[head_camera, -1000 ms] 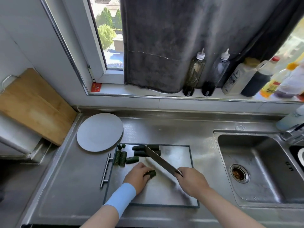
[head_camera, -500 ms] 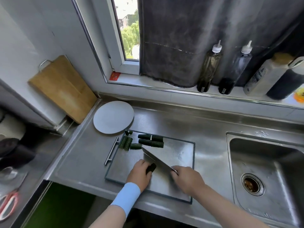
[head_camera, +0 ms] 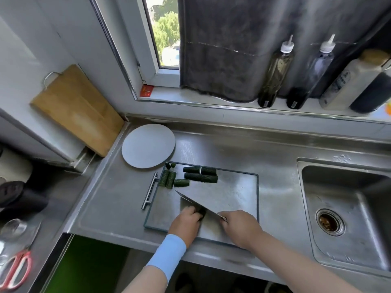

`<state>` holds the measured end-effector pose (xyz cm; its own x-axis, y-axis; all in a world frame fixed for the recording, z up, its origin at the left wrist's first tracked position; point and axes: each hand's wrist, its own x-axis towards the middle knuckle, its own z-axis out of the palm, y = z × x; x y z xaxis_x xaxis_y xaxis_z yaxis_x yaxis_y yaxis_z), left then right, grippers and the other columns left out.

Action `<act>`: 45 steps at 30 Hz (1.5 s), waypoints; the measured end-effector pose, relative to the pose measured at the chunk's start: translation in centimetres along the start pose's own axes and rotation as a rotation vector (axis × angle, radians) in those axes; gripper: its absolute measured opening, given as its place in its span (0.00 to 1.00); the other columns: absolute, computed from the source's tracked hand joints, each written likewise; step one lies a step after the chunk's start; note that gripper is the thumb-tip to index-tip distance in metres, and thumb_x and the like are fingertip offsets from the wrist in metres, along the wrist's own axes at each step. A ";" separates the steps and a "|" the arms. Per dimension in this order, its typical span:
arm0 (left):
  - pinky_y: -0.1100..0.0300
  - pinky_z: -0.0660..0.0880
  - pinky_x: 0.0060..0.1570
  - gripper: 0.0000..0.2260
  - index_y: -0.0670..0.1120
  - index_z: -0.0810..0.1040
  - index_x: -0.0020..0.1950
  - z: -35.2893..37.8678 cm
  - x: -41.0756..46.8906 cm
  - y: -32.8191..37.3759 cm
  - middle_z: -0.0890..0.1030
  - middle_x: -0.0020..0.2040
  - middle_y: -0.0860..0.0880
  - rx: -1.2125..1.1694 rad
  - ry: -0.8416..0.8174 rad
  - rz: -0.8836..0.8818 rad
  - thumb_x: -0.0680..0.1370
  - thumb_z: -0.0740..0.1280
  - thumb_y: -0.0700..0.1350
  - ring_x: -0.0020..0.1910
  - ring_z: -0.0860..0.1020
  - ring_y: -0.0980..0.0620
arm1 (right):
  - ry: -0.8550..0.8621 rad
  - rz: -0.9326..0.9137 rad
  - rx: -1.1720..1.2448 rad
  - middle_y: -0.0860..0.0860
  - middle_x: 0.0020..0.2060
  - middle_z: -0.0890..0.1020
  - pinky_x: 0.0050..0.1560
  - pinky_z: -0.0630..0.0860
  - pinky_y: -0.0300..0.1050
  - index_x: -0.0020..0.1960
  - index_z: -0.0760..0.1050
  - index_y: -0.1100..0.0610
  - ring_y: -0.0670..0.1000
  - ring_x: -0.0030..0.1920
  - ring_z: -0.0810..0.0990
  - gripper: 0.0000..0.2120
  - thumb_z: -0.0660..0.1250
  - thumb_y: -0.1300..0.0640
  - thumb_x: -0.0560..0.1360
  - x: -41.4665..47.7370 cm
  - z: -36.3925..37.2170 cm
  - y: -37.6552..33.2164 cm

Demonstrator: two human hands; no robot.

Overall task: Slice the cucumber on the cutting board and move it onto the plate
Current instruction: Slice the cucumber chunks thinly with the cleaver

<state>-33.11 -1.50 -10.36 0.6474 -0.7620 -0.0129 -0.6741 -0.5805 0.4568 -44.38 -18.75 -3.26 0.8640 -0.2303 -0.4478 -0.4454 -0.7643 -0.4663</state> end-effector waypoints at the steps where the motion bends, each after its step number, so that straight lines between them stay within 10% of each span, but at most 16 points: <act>1: 0.56 0.79 0.33 0.04 0.44 0.84 0.42 -0.1 0.2 0.1 0.79 0.41 0.46 0.003 0.002 0.021 0.68 0.72 0.39 0.39 0.78 0.45 | 0.001 0.003 -0.002 0.49 0.46 0.84 0.41 0.71 0.46 0.58 0.79 0.44 0.54 0.45 0.79 0.14 0.55 0.52 0.83 0.1 0.1 -0.1; 45: 0.59 0.78 0.33 0.09 0.48 0.85 0.42 1.2 0.3 0.0 0.82 0.43 0.47 -0.045 0.143 -0.004 0.65 0.79 0.38 0.37 0.80 0.45 | 0.076 0.024 -0.150 0.53 0.42 0.82 0.36 0.68 0.48 0.59 0.74 0.49 0.59 0.40 0.78 0.12 0.53 0.56 0.81 -1.9 0.9 -1.9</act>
<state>-33.34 -2.08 -11.46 0.6961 -0.7094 0.1106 -0.6571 -0.5674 0.4962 -45.35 -16.27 -2.21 0.8713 -0.2901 -0.3959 -0.4310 -0.8380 -0.3347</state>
